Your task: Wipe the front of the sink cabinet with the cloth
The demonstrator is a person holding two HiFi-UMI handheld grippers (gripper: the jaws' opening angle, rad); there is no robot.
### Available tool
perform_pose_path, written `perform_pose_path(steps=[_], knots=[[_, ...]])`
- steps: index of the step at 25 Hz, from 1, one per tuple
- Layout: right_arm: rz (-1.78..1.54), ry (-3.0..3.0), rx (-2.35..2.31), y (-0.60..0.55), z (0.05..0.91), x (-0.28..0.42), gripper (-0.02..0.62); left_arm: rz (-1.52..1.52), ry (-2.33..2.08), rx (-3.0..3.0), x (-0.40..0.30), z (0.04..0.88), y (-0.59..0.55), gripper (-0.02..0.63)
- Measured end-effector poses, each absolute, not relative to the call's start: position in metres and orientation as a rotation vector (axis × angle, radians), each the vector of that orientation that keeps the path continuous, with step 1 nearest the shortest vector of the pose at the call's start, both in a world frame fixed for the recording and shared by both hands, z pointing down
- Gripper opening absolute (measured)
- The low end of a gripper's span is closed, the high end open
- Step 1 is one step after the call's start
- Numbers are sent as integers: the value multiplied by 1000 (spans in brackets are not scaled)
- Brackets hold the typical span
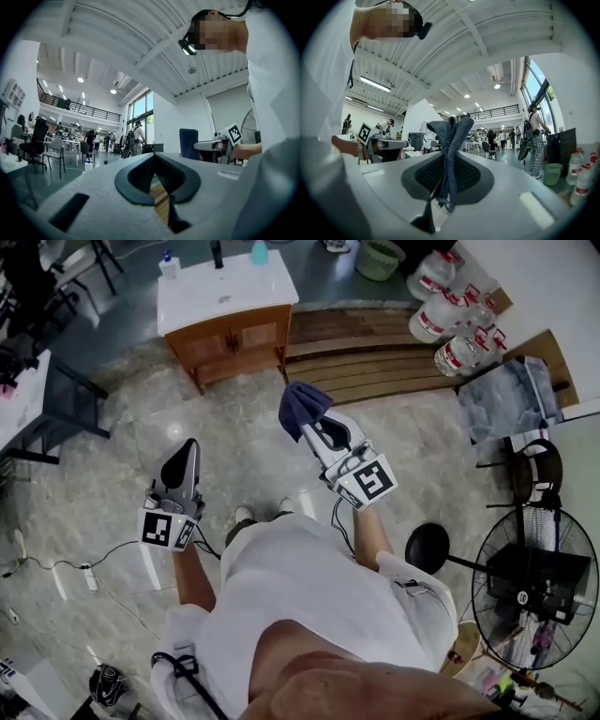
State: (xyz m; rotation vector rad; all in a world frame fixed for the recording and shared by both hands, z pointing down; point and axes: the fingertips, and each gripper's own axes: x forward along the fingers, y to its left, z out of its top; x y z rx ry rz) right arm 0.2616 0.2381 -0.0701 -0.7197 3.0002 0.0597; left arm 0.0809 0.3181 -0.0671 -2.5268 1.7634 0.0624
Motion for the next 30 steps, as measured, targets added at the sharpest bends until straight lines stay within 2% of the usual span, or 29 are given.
perform_pose_path(steps=[6, 13, 19, 30], knots=[[12, 2997, -668, 205, -62, 278, 66, 3, 1819, -2503, 90, -50, 294, 5], [-4, 3051, -581, 167, -46, 254, 66, -1, 1874, -2468, 67, -42, 250, 5], [-40, 3051, -621, 112, -37, 207, 67, 20, 1853, -2500, 18, -35, 189, 5], [-120, 3069, -777, -9, -20, 75, 67, 50, 1744, -2651, -110, -17, 52, 5]])
